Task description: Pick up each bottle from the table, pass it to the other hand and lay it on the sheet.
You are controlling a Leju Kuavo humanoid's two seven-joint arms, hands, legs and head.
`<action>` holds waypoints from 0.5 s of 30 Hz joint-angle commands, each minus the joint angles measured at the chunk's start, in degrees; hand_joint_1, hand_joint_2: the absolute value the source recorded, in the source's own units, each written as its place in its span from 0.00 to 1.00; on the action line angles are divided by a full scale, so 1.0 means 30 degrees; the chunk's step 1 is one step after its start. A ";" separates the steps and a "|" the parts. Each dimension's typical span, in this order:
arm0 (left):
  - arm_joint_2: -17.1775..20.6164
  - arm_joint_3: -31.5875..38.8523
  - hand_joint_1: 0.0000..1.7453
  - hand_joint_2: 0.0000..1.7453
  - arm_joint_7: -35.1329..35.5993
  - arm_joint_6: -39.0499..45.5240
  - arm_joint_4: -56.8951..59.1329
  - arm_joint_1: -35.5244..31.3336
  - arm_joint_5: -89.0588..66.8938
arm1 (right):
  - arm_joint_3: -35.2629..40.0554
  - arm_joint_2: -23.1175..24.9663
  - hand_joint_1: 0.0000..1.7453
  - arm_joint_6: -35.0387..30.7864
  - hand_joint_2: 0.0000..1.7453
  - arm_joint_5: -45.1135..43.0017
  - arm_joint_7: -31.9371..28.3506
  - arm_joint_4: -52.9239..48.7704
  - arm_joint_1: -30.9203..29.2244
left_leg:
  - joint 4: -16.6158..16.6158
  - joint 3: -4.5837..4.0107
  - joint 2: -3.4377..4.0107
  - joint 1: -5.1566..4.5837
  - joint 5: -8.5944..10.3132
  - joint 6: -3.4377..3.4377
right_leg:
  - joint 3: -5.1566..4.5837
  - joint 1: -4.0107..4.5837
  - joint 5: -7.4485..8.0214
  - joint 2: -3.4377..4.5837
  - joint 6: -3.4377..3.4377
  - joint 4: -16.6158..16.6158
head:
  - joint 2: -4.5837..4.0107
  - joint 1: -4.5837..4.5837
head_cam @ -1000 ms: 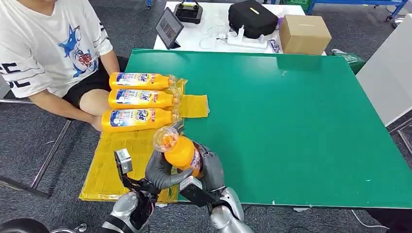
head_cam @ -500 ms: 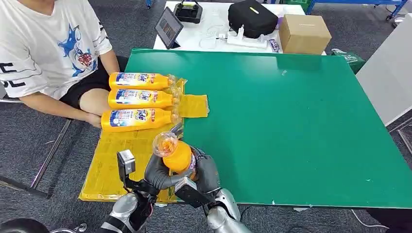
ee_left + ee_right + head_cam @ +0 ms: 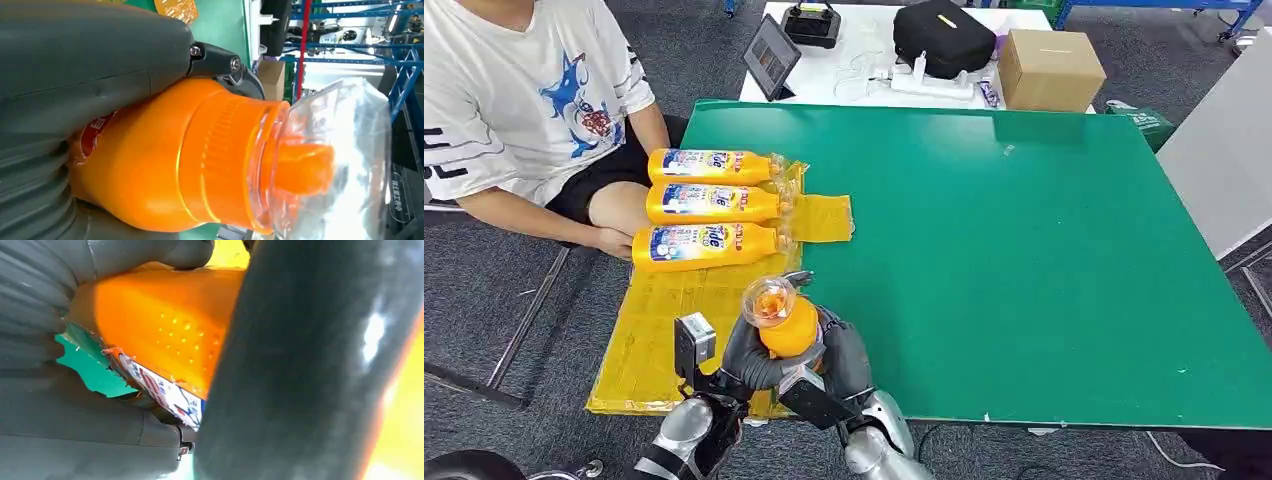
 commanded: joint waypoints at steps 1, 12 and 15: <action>-0.0176 -0.0529 1.00 1.00 0.0335 -0.1611 0.0977 -0.0699 0.1254 | 0.1626 -0.0015 1.00 0.0096 1.00 0.0137 -0.0157 0.1277 -0.0573 | -0.0002 0.0036 -0.0012 0.0013 -0.0014 -0.0011 | 0.0046 0.0016 -0.0016 -0.0028 -0.0023 -0.0008 | 0.0000 0.0014; -0.0175 -0.0385 1.00 1.00 0.0334 -0.1477 0.0815 -0.0634 0.1238 | 0.1503 -0.0079 1.00 -0.0118 1.00 0.0141 -0.0144 0.1273 -0.0629 | -0.0003 0.0047 -0.0005 0.0011 -0.0018 -0.0013 | 0.0055 0.0016 -0.0018 -0.0024 -0.0024 -0.0008 | 0.0000 0.0007; -0.0218 -0.0209 1.00 1.00 0.0557 -0.2072 0.0917 -0.0629 0.1959 | 0.1531 -0.0084 0.00 -0.0913 1.00 0.0611 0.0250 0.1502 -0.0749 | -0.0002 0.0044 -0.0002 0.0007 -0.0017 -0.0012 | 0.0048 0.0011 -0.0017 -0.0018 -0.0023 -0.0004 | 0.0000 0.0007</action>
